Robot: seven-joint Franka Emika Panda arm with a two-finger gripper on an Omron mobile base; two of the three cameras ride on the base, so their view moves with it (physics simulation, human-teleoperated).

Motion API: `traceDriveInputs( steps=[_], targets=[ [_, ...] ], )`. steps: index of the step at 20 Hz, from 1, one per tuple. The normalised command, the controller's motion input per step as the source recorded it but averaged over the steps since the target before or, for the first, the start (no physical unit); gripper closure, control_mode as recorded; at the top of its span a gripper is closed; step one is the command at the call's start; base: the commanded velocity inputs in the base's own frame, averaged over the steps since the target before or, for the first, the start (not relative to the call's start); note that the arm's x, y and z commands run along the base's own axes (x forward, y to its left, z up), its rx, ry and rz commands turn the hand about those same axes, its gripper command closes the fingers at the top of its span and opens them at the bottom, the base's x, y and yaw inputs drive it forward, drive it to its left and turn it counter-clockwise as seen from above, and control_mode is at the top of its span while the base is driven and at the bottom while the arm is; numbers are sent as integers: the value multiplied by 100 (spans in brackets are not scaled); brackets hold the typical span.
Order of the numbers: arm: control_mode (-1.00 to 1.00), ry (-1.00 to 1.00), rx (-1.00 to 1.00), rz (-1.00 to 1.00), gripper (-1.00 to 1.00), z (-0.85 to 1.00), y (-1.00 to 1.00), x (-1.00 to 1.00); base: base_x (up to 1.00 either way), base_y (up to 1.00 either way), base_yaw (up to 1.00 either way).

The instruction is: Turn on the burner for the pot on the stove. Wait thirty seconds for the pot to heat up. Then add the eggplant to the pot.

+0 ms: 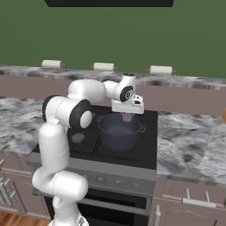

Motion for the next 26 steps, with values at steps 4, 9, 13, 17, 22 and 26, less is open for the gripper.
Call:
traceDriveInputs(
  steps=[4,9,13,17,22,26],
  targets=[
    [-100,-16,0,0,100,15,0,-49,0,0,0],
    [-100,0,0,0,100,0,2,0,0,0,0],
    [-100,-4,-1,0,100,13,43,-20,0,0,0],
    [-100,-2,0,0,100,4,27,-28,0,0,0],
    [-100,0,-1,1,100,-6,4,-6,0,0,0],
    [-100,0,-2,1,100,-20,0,-3,0,0,0]
  ],
)
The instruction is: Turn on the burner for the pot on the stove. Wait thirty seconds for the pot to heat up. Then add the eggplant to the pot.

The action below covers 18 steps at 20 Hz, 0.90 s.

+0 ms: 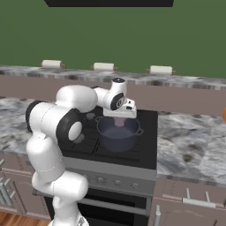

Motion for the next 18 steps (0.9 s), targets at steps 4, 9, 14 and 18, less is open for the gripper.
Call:
traceDriveInputs(
  steps=[4,9,14,18],
  targets=[
    [-100,-7,0,0,100,-7,0,0,0,0,0],
    [-100,-10,0,1,100,-13,-3,0,0,0,0],
    [-100,-9,0,0,-100,-13,0,0,0,0,0],
    [-100,0,0,0,-100,2,0,0,0,0,0]
  ],
)
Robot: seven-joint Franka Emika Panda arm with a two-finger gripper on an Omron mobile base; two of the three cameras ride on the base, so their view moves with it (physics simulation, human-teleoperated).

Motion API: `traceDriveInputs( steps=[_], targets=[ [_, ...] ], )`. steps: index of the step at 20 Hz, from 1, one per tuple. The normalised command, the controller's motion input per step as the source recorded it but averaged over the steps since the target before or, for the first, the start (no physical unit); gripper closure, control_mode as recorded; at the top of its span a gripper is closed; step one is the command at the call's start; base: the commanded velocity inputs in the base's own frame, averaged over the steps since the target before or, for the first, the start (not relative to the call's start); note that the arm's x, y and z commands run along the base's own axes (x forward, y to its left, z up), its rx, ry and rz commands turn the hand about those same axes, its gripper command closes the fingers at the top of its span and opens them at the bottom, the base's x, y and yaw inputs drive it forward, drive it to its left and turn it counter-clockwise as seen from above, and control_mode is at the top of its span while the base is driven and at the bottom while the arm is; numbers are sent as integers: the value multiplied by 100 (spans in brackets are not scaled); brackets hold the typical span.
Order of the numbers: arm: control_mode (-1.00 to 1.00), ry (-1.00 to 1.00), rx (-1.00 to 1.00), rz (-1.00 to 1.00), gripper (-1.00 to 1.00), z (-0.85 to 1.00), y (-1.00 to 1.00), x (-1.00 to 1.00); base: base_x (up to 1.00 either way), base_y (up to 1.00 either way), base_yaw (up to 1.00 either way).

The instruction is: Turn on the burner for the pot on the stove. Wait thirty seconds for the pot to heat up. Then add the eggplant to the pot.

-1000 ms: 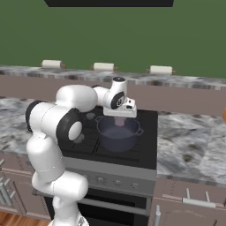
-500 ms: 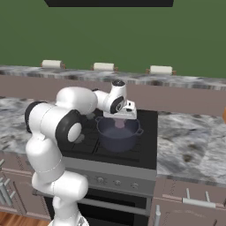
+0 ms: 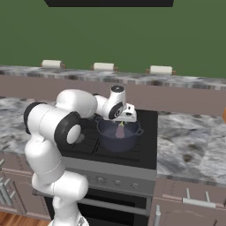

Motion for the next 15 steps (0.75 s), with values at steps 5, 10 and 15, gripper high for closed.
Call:
traceDriveInputs(
  steps=[5,10,15],
  targets=[
    [-100,-2,0,0,-100,48,10,9,0,0,0],
    [-100,-4,0,0,-100,93,15,1,0,0,0],
    [-100,-7,0,0,-100,79,5,-45,0,0,0]
  ],
)
